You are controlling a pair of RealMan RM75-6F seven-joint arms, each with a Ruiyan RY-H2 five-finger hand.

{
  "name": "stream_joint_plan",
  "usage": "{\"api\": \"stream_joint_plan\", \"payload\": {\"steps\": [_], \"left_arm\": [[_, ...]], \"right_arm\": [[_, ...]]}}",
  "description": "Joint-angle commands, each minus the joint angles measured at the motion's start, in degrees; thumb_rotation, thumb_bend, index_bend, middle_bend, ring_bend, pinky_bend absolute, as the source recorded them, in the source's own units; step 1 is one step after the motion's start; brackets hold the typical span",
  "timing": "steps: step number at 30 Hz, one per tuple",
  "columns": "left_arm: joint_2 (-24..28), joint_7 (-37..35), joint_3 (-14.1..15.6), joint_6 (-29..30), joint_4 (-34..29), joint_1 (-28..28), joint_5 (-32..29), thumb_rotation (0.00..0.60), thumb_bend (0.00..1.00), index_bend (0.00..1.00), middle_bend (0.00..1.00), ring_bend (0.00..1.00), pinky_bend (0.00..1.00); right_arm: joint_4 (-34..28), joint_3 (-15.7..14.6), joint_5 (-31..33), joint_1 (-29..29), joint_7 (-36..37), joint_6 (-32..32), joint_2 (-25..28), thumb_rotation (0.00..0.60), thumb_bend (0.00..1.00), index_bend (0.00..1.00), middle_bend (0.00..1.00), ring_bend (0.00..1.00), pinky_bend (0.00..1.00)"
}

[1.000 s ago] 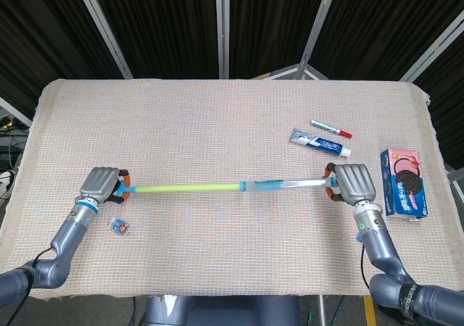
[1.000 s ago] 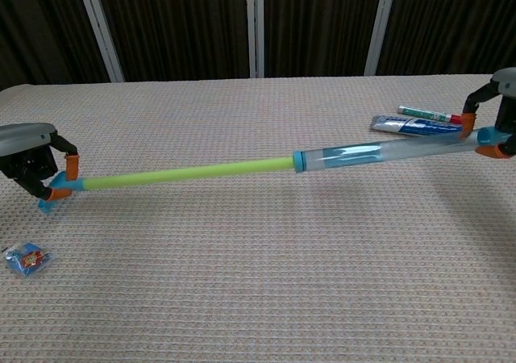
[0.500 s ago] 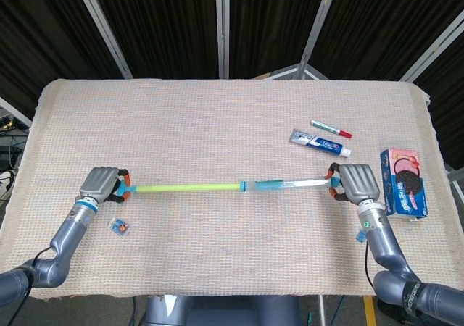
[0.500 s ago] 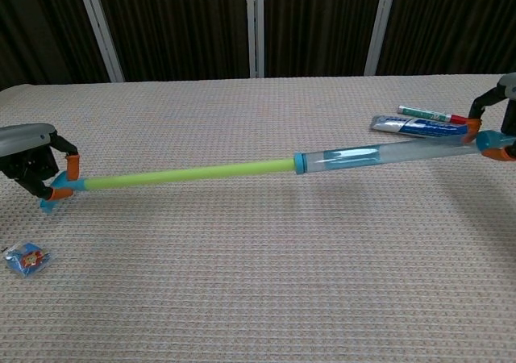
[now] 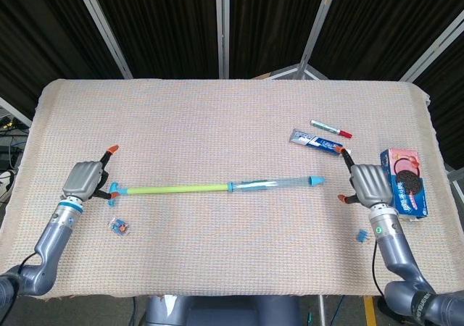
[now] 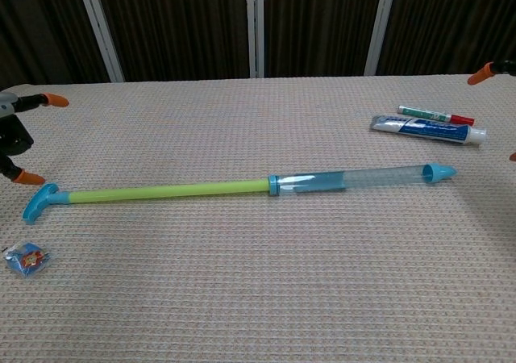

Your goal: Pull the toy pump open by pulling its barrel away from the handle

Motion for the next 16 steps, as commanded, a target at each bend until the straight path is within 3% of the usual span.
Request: {"api": "stream_joint_plan", "payload": {"steps": [1, 3, 5, 6, 8, 16], "left_arm": [[3.24, -3.29, -0.23, 9.73, -3.44, 4.51, 5.19, 0.6, 0.0, 0.0, 0.37, 0.42, 0.57], [5.97, -2.33, 1.05, 16.7, -6.93, 8.31, 8.04, 0.6, 0.0, 0.0, 0.06, 0.09, 0.2], [7.78, -1.5, 1.8, 19.29, -9.76, 10.13, 9.07, 0.6, 0.0, 0.0, 0.0, 0.0, 0.03], [8.94, -0.9, 2.24, 21.1, -11.69, 11.38, 9.7, 0.6, 0.0, 0.0, 0.0, 0.0, 0.0], [10.36, -0.36, 3.11, 24.14, -14.3, 13.39, 11.16, 0.6, 0.0, 0.0, 0.0, 0.0, 0.0], [12.54, 0.2, 6.29, 28.68, -18.16, 17.91, 15.51, 0.6, 0.0, 0.0, 0.0, 0.0, 0.0]], "right_arm": [[1.72, -1.16, -9.82, -5.08, 9.65, 8.07, 1.98, 0.6, 0.0, 0.0, 0.68, 0.74, 0.82], [3.3, -2.86, -14.59, -8.83, 16.1, 13.08, 3.42, 0.6, 0.0, 0.0, 0.42, 0.46, 0.49], [4.31, -3.9, -16.65, -10.4, 18.04, 14.7, 4.1, 0.6, 0.0, 0.0, 0.11, 0.1, 0.13], [4.68, -4.47, -17.85, -11.54, 18.95, 16.13, 4.37, 0.6, 0.0, 0.0, 0.05, 0.04, 0.06], [5.05, -5.36, -19.37, -13.18, 19.94, 18.0, 4.67, 0.6, 0.0, 0.0, 0.0, 0.0, 0.0], [6.01, -7.11, -22.58, -17.91, 18.79, 22.87, 4.36, 0.6, 0.0, 0.0, 0.0, 0.0, 0.0]]}}
